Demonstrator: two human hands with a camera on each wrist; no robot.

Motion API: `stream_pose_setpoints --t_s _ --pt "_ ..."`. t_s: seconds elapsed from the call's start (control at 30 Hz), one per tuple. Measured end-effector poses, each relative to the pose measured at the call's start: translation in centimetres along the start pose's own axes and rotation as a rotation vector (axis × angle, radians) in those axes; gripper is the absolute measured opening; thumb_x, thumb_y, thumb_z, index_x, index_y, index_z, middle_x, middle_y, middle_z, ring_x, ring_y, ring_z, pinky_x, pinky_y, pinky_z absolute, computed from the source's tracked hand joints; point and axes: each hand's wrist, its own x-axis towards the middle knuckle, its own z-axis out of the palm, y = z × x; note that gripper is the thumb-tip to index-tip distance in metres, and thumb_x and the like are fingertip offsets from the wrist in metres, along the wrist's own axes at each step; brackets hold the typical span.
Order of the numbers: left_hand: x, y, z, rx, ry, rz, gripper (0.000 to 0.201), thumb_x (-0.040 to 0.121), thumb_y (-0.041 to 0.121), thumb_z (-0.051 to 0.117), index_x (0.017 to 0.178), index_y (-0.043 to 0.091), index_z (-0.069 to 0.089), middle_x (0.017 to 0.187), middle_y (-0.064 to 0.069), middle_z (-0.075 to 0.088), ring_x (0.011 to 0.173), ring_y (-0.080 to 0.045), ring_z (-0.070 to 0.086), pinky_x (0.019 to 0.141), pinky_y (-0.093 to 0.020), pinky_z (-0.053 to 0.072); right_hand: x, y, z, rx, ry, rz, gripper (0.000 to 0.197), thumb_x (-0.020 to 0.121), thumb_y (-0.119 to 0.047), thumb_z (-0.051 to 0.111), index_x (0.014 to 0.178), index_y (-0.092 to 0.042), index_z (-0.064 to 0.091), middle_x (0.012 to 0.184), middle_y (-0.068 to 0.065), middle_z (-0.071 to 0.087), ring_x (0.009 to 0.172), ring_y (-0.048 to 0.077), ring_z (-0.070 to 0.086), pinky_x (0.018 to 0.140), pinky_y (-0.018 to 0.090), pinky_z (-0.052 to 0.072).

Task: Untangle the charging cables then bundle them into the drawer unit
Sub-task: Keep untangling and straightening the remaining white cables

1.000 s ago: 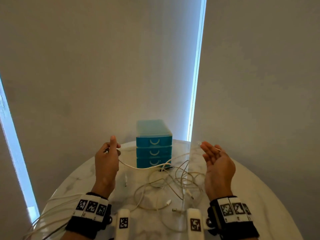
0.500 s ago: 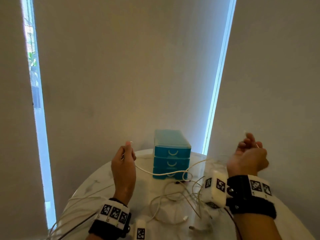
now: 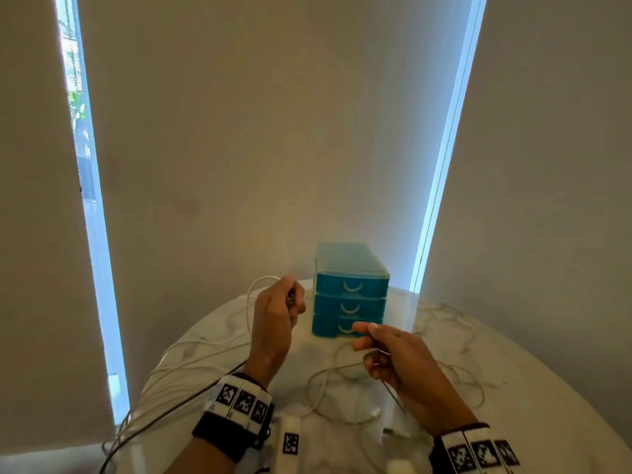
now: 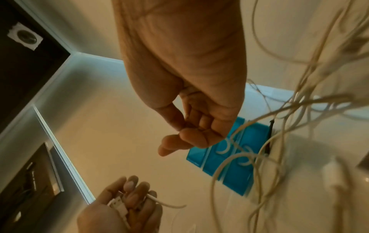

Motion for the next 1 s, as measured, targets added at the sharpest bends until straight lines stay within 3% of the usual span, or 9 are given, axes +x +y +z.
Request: stream_pose_setpoints --t_s 0.2,0.3,0.43,0.5,0.57,0.67,0.8,0.93,1.0 --pt "-1.5 0.7 0.9 0.114 -0.503 -0.072 0.044 0.101 0.035 0.042 0.068 0.006 0.050 0.067 -0.014 0.036 0.058 -0.022 0.035 0.051 -0.031 0.020 -0.5 0.2 -0.9 -0.007 0.145 -0.163 0.023 0.105 -0.030 0.066 0.108 -0.012 0.082 0.095 0.008 0.080 0.071 0.017 0.065 0.058 0.026 0.050" --pt "-2.2 1.2 1.2 0.180 -0.802 -0.189 0.038 0.094 0.034 0.043 0.066 0.008 0.047 0.062 -0.011 0.032 0.056 -0.016 0.038 0.051 -0.029 0.023 -0.4 0.5 -1.0 -0.136 0.197 -0.126 0.041 0.105 -0.052 0.060 0.100 -0.019 0.085 0.094 0.001 0.082 0.075 0.016 0.066 0.063 0.028 0.052" --pt "-2.9 2.2 1.8 0.235 -1.032 -0.318 0.037 0.090 0.035 0.046 0.063 0.011 0.046 0.058 -0.004 0.036 0.053 -0.017 0.032 0.053 -0.025 0.031 0.2 2.0 -0.6 -0.098 -0.016 0.118 0.073 0.104 -0.073 0.044 0.107 -0.012 0.084 0.098 0.006 0.082 0.087 0.021 0.065 0.070 0.030 0.048" --pt "-3.4 2.6 2.3 0.325 -1.117 -0.355 0.032 0.092 0.033 0.049 0.063 0.020 0.051 0.059 -0.003 0.041 0.052 -0.017 0.032 0.053 -0.028 0.029 0.2 2.6 -0.1 0.011 -0.137 0.137 0.065 0.102 -0.071 0.051 0.117 -0.015 0.082 0.110 0.009 0.081 0.098 0.025 0.068 0.080 0.035 0.049" --pt "-3.8 2.7 2.8 0.365 -1.174 -0.414 0.030 0.101 0.019 0.052 0.071 0.021 0.058 0.060 -0.002 0.044 0.051 -0.015 0.035 0.051 -0.024 0.031 -0.1 2.4 -0.2 0.263 -0.176 0.148 0.052 0.103 -0.056 0.062 0.117 -0.009 0.081 0.119 0.013 0.078 0.103 0.026 0.069 0.089 0.040 0.051" --pt "-3.5 2.3 3.1 0.531 -1.196 -0.304 0.040 0.107 0.016 0.062 0.068 0.010 0.061 0.055 0.004 0.051 0.048 -0.006 0.043 0.053 -0.017 0.039 -0.1 0.9 -1.4 0.601 -0.091 0.095 0.032 0.099 -0.040 0.071 0.100 -0.010 0.079 0.111 0.012 0.075 0.096 0.022 0.067 0.091 0.039 0.051" --pt "-2.6 1.6 2.2 0.609 -1.075 -0.243 0.051 0.103 0.047 0.068 0.075 0.004 0.069 0.061 0.002 0.056 0.056 -0.008 0.050 0.061 -0.017 0.045 0.2 -1.0 -4.0 0.933 0.079 -0.062 0.031 0.110 -0.037 0.057 0.090 -0.014 0.065 0.086 0.006 0.067 0.078 0.020 0.065 0.085 0.037 0.052" --pt "-2.0 0.4 1.8 0.563 -0.917 -0.216 0.045 0.100 0.056 0.066 0.069 0.023 0.070 0.062 0.005 0.056 0.058 -0.007 0.049 0.067 -0.022 0.045 0.7 -0.6 -7.1 0.965 0.214 -0.135 0.035 0.114 -0.032 0.043 0.086 -0.017 0.057 0.064 -0.003 0.043 0.057 0.014 0.047 0.072 0.032 0.045" --pt "-1.6 -0.1 1.6 0.575 -0.798 -0.170 0.042 0.096 0.059 0.069 0.072 0.024 0.067 0.063 0.009 0.058 0.061 -0.004 0.052 0.070 -0.025 0.046 0.9 0.0 -7.7 0.951 0.259 -0.121 0.040 0.115 -0.035 0.041 0.082 -0.018 0.056 0.060 -0.004 0.037 0.054 0.014 0.041 0.069 0.032 0.043"
